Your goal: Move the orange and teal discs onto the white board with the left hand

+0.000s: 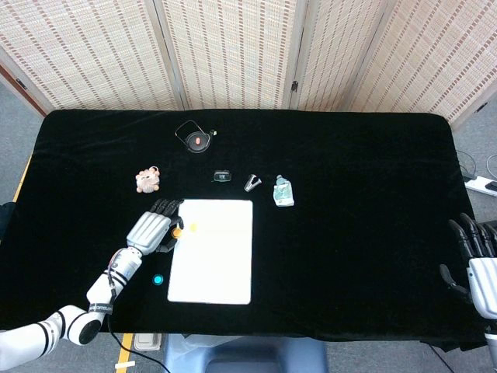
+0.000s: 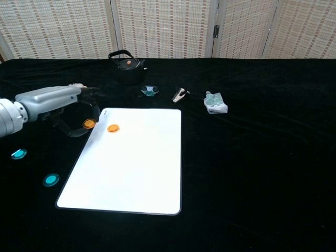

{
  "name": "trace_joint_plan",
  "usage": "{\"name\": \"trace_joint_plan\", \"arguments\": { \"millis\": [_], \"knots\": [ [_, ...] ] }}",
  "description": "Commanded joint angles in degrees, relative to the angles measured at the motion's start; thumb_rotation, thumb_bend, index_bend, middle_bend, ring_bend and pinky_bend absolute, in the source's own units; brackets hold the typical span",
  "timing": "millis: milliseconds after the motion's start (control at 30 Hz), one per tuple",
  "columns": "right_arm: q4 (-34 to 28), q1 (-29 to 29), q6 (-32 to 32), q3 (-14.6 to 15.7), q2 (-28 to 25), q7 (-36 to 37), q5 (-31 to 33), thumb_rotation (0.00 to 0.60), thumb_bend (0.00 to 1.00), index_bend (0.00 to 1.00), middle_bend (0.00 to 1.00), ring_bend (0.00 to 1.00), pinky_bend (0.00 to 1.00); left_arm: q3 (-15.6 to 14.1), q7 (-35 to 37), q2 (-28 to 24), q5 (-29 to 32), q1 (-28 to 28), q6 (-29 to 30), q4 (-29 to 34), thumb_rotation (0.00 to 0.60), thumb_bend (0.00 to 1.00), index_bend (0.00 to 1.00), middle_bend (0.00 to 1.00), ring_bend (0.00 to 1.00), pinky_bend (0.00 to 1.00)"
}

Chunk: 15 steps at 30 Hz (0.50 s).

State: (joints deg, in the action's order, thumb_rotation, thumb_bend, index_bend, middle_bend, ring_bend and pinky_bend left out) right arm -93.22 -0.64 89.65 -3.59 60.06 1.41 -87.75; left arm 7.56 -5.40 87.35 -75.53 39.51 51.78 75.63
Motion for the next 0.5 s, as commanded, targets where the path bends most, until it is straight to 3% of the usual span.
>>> {"name": "trace_joint_plan", "arguments": {
  "millis": [33, 500],
  "knots": [
    [0.18, 0.06, 0.00, 0.01, -0.03, 0.22, 0.08, 0.600, 0.42, 0.00, 0.00, 0.00, 0.00, 1.33, -1.77, 0.60, 0.98, 2.08, -1.83, 0.80, 0.600, 0.46, 0.52, 0.08, 0.00, 0.00],
    [1.33, 0.20, -0.45, -0.19, 0.04, 1.54, 0.99, 0.600, 0.42, 0.00, 0.00, 0.00, 0.00, 4.66, -8.46, 6.65, 9.84, 9.48, -8.68, -3.41, 0.600, 0.45, 0.50, 0.08, 0.00, 0.00]
  ]
}}
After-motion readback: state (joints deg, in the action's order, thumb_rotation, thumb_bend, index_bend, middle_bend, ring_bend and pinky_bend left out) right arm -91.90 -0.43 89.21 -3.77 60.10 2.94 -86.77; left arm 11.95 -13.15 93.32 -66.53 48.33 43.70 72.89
